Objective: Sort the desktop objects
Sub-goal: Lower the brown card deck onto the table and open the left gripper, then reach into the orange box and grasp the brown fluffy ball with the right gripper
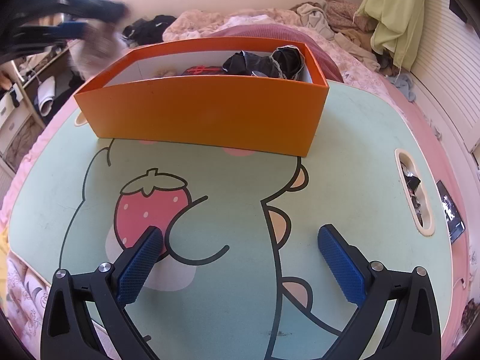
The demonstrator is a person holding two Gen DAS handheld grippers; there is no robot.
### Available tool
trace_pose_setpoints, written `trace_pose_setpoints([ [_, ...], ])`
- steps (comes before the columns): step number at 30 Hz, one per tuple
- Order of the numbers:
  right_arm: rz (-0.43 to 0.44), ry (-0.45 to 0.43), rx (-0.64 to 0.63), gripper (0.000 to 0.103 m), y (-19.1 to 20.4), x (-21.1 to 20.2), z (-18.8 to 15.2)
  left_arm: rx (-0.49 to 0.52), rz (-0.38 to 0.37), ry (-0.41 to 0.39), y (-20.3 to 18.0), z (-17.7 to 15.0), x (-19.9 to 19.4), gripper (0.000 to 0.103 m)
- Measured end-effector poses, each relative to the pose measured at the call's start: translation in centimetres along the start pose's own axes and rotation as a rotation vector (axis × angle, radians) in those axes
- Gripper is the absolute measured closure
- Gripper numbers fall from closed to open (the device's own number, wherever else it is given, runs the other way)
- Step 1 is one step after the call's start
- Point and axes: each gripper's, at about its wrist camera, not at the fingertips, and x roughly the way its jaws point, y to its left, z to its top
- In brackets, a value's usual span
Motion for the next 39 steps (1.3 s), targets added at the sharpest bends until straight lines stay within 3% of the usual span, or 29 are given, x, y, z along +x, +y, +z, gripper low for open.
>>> trace_pose_setpoints([
  [5,0.003,-0.001,-0.001,0.000,0.0,-0.1,-0.1,-0.062,0.011,0.068,1.4,-5.9,1.4,0.061],
  [8,0.005,-0.001,-0.004,0.000,-0.1,-0.1,-0.1,-0.127,-0.061,0.082,2.1,-8.8,3.6,0.061],
  [9,0.005,-0.001,-0.004,0.000,-0.1,-0.1,-0.1,-0.136,-0.071,0.044,2.0,-9.4,3.5,0.060],
  [10,0.005,-0.001,-0.004,0.000,-0.1,-0.1,-0.1,-0.138,-0.066,0.023,2.0,-9.7,3.3,0.057],
  [13,0.006,-0.002,-0.003,0.000,-0.2,-0.1,-0.1,-0.149,-0.080,-0.017,1.9,-9.9,1.7,0.033],
  [15,0.005,-0.002,-0.004,0.000,0.1,-0.1,-0.1,-0.159,-0.098,-0.068,2.5,-10.4,0.2,0.023],
  [17,0.006,-0.002,-0.004,0.000,-0.1,-0.1,-0.1,-0.174,-0.065,-0.081,3.6,-11.1,-0.9,0.017],
  [22,0.007,-0.002,-0.004,0.000,-0.1,0.0,-0.2,-0.140,-0.003,0.042,4.6,-14.4,0.2,0.017],
  [24,0.009,-0.004,-0.004,0.000,-0.1,0.0,-0.2,-0.048,0.067,0.023,3.3,-15.6,0.9,0.011],
  [26,0.016,-0.009,0.001,0.000,-0.5,-0.1,-0.1,0.056,0.188,0.068,1.3,-15.7,2.2,0.002],
  [27,0.032,-0.020,0.012,0.001,-0.8,-0.4,-0.1,0.086,0.233,0.094,0.7,-15.7,2.7,0.000],
  [28,0.051,-0.031,0.020,0.010,-1.0,-0.6,-0.1,0.089,0.226,0.088,0.6,-15.8,2.9,0.000],
  [29,0.072,-0.042,0.024,0.031,-1.2,-0.8,0.0,0.088,0.217,0.087,0.5,-15.8,2.9,0.000],
  [31,0.156,-0.072,0.049,0.054,-1.5,-1.8,0.7,0.080,0.214,0.085,0.9,-15.9,2.9,0.000],
  [35,0.329,-0.146,0.089,0.053,-0.7,-4.7,5.0,0.067,0.225,0.079,1.1,-16.1,2.8,0.000],
  [39,0.450,-0.052,0.153,0.043,1.4,-3.9,12.4,0.067,0.224,0.075,1.1,-16.3,2.6,0.000],
])
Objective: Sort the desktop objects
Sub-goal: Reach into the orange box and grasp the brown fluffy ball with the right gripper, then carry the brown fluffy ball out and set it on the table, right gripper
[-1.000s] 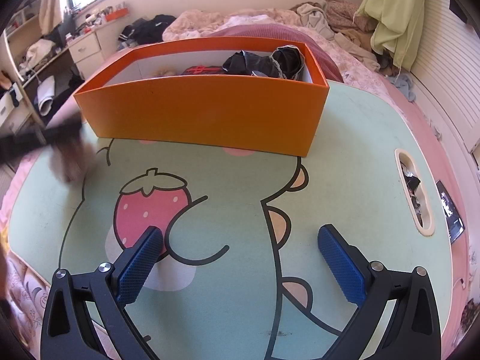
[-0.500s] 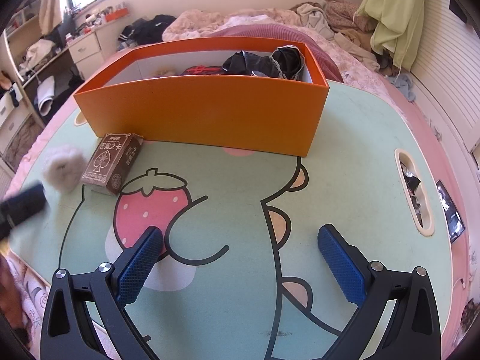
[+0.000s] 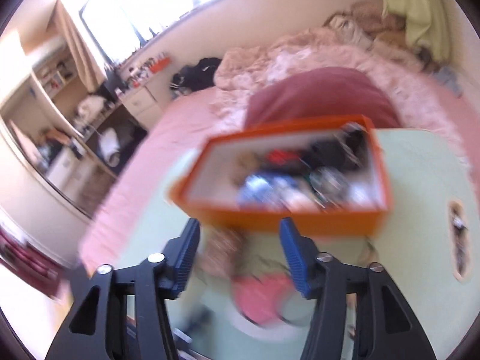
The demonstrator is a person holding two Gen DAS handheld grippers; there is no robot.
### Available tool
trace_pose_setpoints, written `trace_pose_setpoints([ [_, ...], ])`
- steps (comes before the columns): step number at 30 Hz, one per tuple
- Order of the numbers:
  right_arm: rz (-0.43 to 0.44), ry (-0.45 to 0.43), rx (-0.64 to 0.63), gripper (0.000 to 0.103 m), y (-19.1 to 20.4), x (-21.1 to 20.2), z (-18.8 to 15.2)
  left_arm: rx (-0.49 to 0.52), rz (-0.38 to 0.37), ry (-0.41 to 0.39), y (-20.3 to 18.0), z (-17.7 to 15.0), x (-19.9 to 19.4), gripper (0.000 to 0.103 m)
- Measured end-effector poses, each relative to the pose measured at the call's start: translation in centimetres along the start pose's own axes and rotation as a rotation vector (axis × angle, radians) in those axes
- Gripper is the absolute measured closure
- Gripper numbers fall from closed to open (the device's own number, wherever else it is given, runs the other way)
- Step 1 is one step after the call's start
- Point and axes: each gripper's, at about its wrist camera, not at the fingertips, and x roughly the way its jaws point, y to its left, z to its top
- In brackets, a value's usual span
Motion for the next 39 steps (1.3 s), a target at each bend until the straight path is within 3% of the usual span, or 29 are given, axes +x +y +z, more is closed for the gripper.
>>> trace_pose_setpoints([
  [3,-0.007,0.127,-0.022,0.044,1.5,4.6,4.4,0.001,-0.002,-0.003,-0.1,0.3,0.0,0.000],
  [6,-0.049,0.235,-0.014,0.044,1.3,9.6,6.5,0.000,-0.003,-0.008,-0.2,0.2,-0.1,0.000],
  [12,-0.264,0.381,-0.134,0.055,0.9,17.3,6.1,-0.004,-0.011,-0.019,-0.1,0.1,-0.2,0.000],
  [14,-0.298,0.404,-0.168,0.068,1.2,18.1,5.8,-0.006,-0.013,-0.020,-0.1,0.1,-0.2,0.000],
  [17,-0.305,0.375,-0.194,0.069,1.6,17.6,5.8,-0.009,-0.010,-0.022,-0.1,0.1,-0.3,0.000],
  [22,-0.144,0.132,-0.185,0.069,2.7,9.3,6.2,-0.015,-0.002,-0.023,0.0,0.0,-0.3,0.000],
  [24,-0.109,0.084,-0.190,0.069,3.1,5.6,5.2,-0.016,-0.002,-0.023,0.0,0.0,-0.3,0.000],
  [28,-0.084,0.129,-0.175,0.068,1.8,2.6,0.0,-0.017,0.002,-0.022,0.0,0.0,-0.3,0.000],
  [31,-0.081,0.167,-0.132,0.068,-0.6,3.5,-4.6,-0.020,0.007,-0.022,0.0,0.0,-0.4,0.000],
  [34,-0.127,0.134,-0.110,0.068,-2.7,4.9,-7.7,-0.019,0.009,-0.021,0.0,0.0,-0.4,0.000],
  [36,-0.091,0.087,-0.070,0.064,-3.9,4.1,-8.7,-0.018,0.009,-0.019,0.1,0.0,-0.5,0.000],
  [38,-0.090,0.049,0.013,0.038,-5.1,2.6,-8.5,-0.020,0.008,-0.020,0.1,0.0,-0.4,0.000],
  [39,-0.087,-0.004,0.030,0.034,-5.4,1.2,-8.6,-0.019,0.009,-0.019,0.0,0.0,-0.4,0.000],
])
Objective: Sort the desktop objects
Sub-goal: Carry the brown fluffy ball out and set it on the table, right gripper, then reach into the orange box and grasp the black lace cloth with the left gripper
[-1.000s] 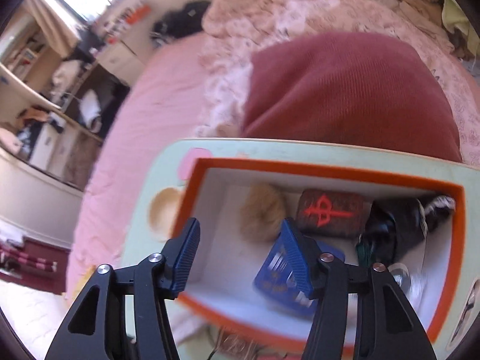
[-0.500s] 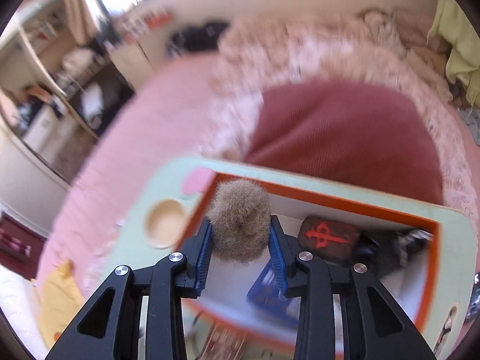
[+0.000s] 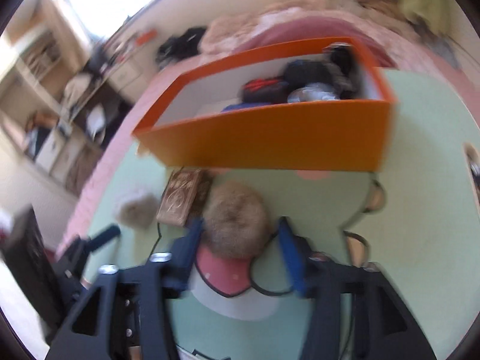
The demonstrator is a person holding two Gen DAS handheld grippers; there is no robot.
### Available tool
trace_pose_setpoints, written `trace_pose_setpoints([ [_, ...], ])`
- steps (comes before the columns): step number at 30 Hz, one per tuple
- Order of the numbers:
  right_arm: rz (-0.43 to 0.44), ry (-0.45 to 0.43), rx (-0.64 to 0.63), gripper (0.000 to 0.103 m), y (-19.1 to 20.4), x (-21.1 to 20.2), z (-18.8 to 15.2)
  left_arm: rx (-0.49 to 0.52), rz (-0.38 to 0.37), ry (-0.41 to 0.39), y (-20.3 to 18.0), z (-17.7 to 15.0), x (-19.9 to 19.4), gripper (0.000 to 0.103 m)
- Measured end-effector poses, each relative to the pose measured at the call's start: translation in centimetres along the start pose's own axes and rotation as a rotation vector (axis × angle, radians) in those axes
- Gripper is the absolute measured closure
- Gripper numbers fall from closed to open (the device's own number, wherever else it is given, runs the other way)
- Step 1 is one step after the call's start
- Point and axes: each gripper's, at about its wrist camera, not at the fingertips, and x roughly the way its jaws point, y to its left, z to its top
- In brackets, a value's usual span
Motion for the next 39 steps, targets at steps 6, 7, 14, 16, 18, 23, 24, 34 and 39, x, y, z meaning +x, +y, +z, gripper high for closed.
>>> trace_pose_setpoints([
  [6,-0.142,0.007,-0.163,0.020,0.8,-1.4,-3.2,0.000,0.002,0.000,0.0,0.0,0.0,0.000],
  [7,-0.182,0.048,-0.165,0.020,0.5,-0.5,-3.6,0.000,0.002,0.001,0.0,0.0,0.0,0.000],
  [14,-0.319,0.093,-0.299,0.000,1.6,1.8,-4.6,0.000,0.006,0.001,-0.2,0.0,0.1,0.000],
  [16,-0.318,0.092,-0.297,0.000,1.2,1.8,-4.7,-0.001,0.007,0.001,-0.2,0.0,0.2,0.000],
  [18,-0.316,0.092,-0.296,0.000,1.1,1.8,-4.5,-0.008,0.018,-0.001,-0.1,-0.1,0.1,0.000],
  [23,-0.315,0.093,-0.297,0.000,1.3,1.8,-4.5,-0.097,0.101,-0.033,0.2,0.1,-1.0,0.000],
  [24,-0.315,0.094,-0.298,0.000,1.3,1.8,-4.5,-0.094,0.112,-0.056,0.1,0.4,-1.5,0.000],
  [34,-0.312,0.094,-0.299,0.000,1.2,1.7,-4.8,-0.186,-0.121,-0.058,0.0,13.5,-2.3,0.015],
  [39,-0.311,0.095,-0.300,0.000,1.3,1.6,-4.8,-0.143,-0.218,0.135,-4.0,20.4,4.3,0.026],
])
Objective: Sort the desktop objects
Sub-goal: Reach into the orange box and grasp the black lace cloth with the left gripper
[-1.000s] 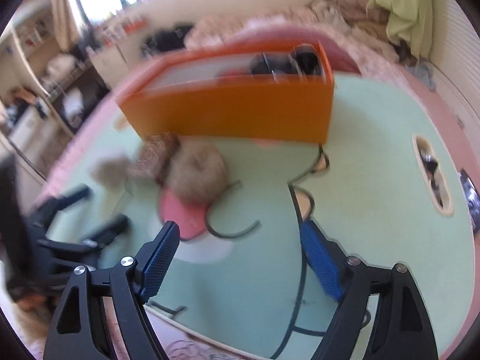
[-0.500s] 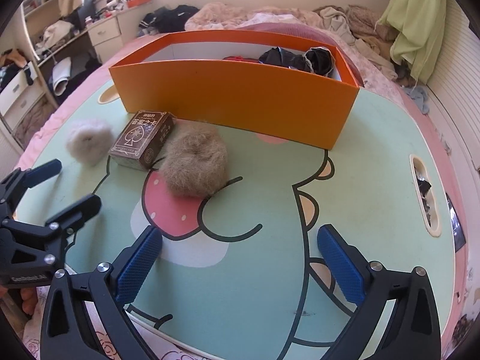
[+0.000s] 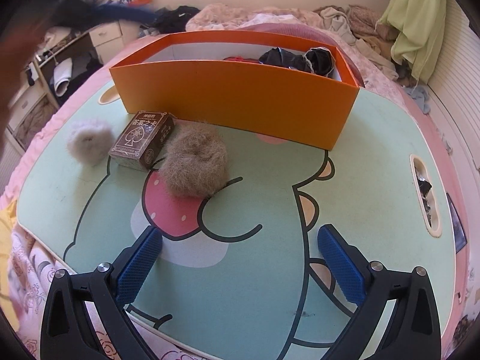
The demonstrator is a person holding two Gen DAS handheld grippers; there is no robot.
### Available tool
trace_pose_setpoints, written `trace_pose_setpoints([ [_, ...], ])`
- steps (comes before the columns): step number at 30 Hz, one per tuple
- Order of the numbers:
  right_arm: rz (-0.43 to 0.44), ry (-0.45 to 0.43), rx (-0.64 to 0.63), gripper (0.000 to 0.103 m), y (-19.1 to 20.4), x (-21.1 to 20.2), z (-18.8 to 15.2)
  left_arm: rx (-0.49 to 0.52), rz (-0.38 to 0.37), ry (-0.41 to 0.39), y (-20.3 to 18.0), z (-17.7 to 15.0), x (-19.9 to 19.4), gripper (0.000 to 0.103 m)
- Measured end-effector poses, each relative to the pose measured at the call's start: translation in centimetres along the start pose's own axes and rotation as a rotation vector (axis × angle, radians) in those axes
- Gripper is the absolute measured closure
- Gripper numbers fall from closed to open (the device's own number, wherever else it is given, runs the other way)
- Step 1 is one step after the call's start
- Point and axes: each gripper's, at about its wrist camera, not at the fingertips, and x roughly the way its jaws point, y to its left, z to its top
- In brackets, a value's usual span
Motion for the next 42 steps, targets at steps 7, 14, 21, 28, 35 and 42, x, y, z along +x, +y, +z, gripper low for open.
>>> trace_pose_setpoints([
  [7,0.014,-0.008,0.000,0.000,0.6,0.4,0.3,-0.143,0.050,0.176,-0.3,2.8,9.2,0.047],
  [14,0.014,-0.013,0.000,0.000,0.7,0.4,0.2,-0.104,0.028,0.148,-1.1,2.2,8.9,0.083],
  [21,0.015,-0.013,-0.002,0.000,0.6,0.5,0.3,-0.104,-0.102,0.002,-0.6,2.1,1.8,0.097],
  [28,0.017,-0.013,-0.003,0.000,0.5,0.5,0.4,-0.074,-0.160,-0.238,0.7,-0.3,-10.3,0.099],
  [35,0.020,-0.014,-0.009,0.000,0.2,0.6,0.5,-0.059,-0.011,-0.008,0.7,0.4,-2.4,0.023],
  [42,0.026,-0.017,-0.010,0.000,-0.2,0.6,0.6,0.009,0.226,0.109,-1.7,2.2,7.3,0.023],
])
